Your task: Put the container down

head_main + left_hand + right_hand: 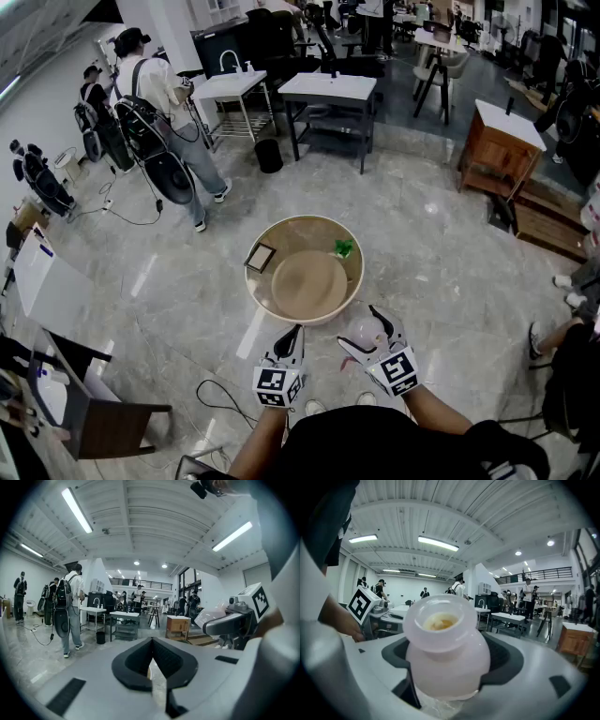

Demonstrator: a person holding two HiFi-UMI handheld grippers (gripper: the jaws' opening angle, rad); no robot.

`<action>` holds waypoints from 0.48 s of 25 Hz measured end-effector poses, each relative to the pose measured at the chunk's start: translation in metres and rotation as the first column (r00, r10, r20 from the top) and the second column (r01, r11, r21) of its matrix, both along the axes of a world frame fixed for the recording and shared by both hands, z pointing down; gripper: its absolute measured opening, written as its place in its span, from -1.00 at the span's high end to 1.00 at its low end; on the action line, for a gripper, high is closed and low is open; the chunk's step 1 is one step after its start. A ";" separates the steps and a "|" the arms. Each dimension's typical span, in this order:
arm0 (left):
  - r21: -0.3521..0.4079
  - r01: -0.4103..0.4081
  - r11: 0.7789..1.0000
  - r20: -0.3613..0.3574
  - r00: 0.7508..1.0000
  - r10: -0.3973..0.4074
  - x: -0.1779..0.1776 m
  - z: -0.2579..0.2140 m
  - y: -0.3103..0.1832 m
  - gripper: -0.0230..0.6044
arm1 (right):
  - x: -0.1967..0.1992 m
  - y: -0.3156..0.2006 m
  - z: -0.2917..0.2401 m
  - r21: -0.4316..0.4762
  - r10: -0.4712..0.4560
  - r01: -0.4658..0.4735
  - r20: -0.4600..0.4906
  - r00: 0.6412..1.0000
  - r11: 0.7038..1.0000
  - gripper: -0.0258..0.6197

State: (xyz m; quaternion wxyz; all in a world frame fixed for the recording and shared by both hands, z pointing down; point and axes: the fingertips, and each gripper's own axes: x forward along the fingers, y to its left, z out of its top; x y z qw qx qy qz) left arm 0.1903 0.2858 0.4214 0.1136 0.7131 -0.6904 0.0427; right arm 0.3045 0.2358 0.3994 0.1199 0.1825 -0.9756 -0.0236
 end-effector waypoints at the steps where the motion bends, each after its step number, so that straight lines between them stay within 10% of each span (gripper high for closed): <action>1: -0.002 0.002 1.000 -0.002 1.000 -0.002 -0.002 0.002 0.001 0.95 | -0.002 0.000 0.001 -0.001 0.004 -0.004 0.000 1.000 1.000 -0.36; 12: -0.028 0.012 1.000 -0.023 1.000 -0.013 -0.032 0.018 0.012 0.95 | -0.030 0.003 0.008 -0.007 0.014 -0.014 0.000 1.000 1.000 -0.35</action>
